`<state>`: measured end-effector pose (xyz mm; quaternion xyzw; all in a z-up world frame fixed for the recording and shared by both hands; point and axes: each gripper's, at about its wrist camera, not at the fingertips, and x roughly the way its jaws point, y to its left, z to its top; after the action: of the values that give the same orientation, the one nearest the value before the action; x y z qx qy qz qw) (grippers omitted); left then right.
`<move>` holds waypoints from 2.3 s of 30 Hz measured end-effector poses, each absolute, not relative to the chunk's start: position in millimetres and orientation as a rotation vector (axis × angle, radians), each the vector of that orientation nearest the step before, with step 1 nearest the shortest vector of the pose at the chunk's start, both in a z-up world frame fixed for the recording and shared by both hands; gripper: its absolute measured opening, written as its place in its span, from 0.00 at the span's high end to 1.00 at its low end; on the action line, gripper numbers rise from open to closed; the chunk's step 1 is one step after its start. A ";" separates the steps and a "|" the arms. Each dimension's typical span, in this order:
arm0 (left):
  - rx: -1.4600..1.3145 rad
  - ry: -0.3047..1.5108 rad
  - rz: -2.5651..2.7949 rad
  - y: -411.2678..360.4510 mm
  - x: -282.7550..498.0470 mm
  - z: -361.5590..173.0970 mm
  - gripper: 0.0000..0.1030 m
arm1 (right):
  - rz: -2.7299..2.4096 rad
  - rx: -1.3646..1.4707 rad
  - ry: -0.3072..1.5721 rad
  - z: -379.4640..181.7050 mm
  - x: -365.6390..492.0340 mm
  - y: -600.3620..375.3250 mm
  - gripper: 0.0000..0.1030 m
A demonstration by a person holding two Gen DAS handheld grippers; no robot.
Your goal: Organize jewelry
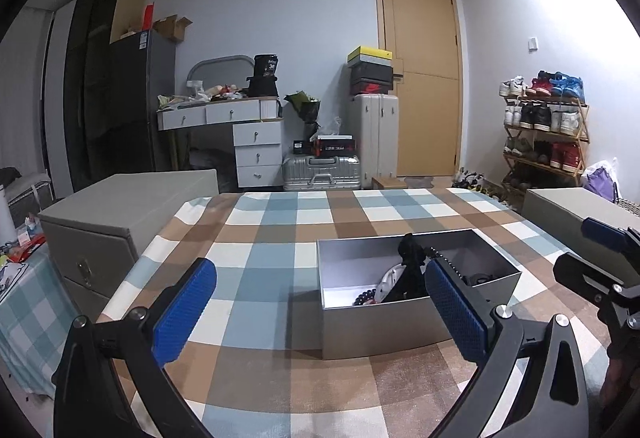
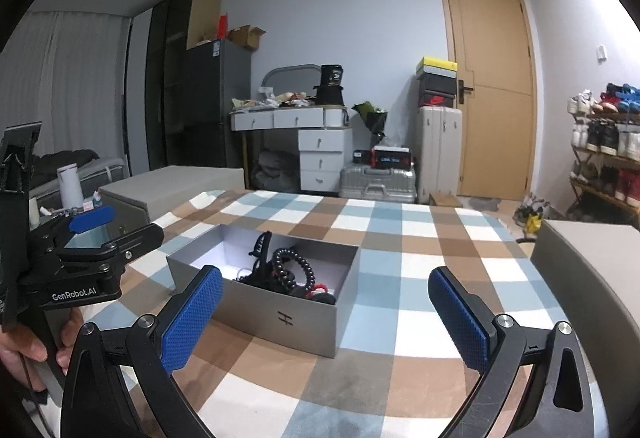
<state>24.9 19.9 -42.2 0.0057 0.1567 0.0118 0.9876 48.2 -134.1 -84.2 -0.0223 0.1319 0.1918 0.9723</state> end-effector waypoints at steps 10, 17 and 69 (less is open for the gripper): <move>0.003 0.312 0.029 21.5 22.3 -41.1 0.01 | 0.374 -0.034 0.287 -85.8 51.2 -135.5 0.00; 0.007 0.320 0.037 21.5 24.9 -40.1 0.01 | 0.353 -0.031 0.282 -85.7 49.9 -136.4 0.00; 0.007 0.324 0.033 19.3 28.6 -41.0 0.01 | 0.352 -0.030 0.287 -82.2 50.6 -137.0 0.00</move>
<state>28.6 19.3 -41.0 0.0036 0.1611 0.0166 0.9868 50.6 -137.0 -82.2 -0.0150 0.1422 0.1747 0.9742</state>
